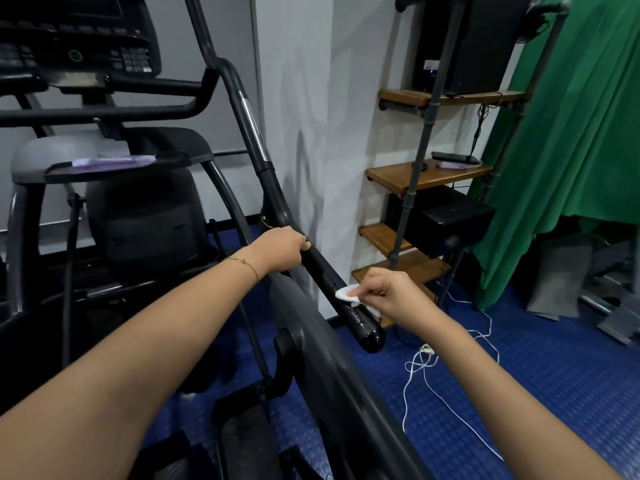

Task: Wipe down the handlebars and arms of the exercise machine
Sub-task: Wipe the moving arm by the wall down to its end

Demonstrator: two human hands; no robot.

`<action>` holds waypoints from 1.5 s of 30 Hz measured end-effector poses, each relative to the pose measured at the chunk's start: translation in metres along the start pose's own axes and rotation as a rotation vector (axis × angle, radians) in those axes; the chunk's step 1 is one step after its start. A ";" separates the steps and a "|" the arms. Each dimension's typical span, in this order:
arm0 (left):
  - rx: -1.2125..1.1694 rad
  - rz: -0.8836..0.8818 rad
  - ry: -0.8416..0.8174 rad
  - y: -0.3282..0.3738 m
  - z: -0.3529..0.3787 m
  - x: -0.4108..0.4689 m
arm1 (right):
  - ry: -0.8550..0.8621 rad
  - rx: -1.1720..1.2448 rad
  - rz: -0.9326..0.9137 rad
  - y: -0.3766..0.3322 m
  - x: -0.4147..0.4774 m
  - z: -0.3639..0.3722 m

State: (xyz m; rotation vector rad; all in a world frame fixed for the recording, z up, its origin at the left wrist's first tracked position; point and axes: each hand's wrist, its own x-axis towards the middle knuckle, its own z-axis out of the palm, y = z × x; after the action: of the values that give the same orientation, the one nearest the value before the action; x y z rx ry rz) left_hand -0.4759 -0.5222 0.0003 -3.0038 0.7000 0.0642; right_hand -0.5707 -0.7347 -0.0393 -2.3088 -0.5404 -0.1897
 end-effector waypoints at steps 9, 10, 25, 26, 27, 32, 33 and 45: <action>0.021 0.009 -0.025 0.000 0.000 -0.002 | -0.111 -0.029 0.055 -0.008 0.012 -0.009; 0.012 0.008 -0.027 0.001 -0.001 -0.003 | -0.108 -0.060 0.041 -0.010 0.018 -0.006; -0.393 -0.053 0.095 -0.002 0.008 -0.010 | -0.001 -0.179 0.033 -0.046 0.073 0.000; -0.618 -0.115 0.198 0.000 0.010 -0.014 | 0.058 -0.129 0.044 -0.050 0.076 -0.004; -0.889 -0.187 0.285 0.003 0.010 -0.020 | 0.092 -0.105 0.037 -0.054 0.079 -0.007; -1.849 -0.307 0.134 0.004 0.010 -0.039 | 0.026 -0.140 -0.056 -0.070 0.095 0.007; -1.918 -0.290 0.121 0.001 0.011 -0.041 | 0.007 -0.142 -0.063 -0.070 0.099 0.012; -2.165 -0.831 0.595 -0.022 0.074 -0.019 | -0.304 -0.295 0.253 -0.038 0.131 0.020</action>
State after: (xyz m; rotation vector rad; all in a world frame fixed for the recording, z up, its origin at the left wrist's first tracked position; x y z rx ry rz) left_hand -0.4850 -0.4899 -0.0716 -4.5754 -2.4277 -0.3572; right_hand -0.4697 -0.6542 0.0083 -2.6888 -0.3815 0.2219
